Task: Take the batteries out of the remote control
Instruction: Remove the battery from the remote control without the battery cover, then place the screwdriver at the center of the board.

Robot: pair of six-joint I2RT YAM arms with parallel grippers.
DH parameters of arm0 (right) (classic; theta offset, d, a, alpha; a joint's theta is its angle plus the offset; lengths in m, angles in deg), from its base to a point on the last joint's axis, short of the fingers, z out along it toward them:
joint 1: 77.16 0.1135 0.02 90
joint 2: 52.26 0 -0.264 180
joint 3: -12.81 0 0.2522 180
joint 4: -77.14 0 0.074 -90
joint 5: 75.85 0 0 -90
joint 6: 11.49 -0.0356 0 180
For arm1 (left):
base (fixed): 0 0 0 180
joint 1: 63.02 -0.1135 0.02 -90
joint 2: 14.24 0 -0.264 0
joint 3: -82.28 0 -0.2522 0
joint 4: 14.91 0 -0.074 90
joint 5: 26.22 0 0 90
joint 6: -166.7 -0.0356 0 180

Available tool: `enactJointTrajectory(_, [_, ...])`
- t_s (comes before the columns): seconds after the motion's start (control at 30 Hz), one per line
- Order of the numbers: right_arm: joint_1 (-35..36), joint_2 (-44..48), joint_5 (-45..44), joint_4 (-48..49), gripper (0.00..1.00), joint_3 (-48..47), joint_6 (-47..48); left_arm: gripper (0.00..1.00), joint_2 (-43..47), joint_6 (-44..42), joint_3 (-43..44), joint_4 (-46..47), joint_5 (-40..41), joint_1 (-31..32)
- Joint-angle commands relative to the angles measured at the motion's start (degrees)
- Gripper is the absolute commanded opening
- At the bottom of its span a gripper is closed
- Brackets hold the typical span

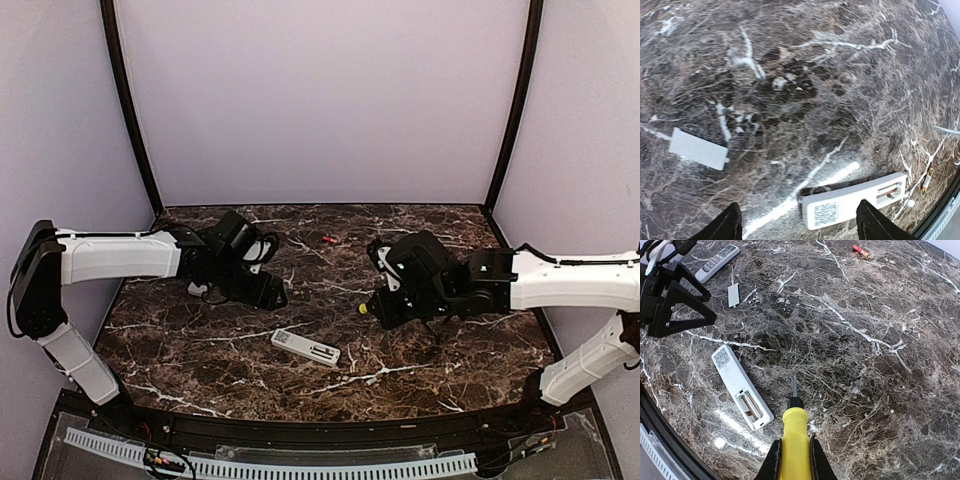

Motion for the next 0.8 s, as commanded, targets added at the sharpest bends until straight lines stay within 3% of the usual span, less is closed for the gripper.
enactJointTrajectory(0.0, [-1.9,2.3,2.0,4.3,0.0,1.7,-1.8,0.79,3.6,-2.9,2.0,-5.2,0.2,-5.4])
enactJointTrajectory(0.4, [-8.8,6.4,6.1,10.4,0.0,6.2,-2.9,0.83,-1.0,-11.6,9.3,-10.9,2.2,-25.9])
enactJointTrajectory(0.77, [-14.5,8.2,10.0,14.8,0.0,9.6,-2.4,0.92,-9.1,-13.2,11.1,-10.7,4.1,-30.6])
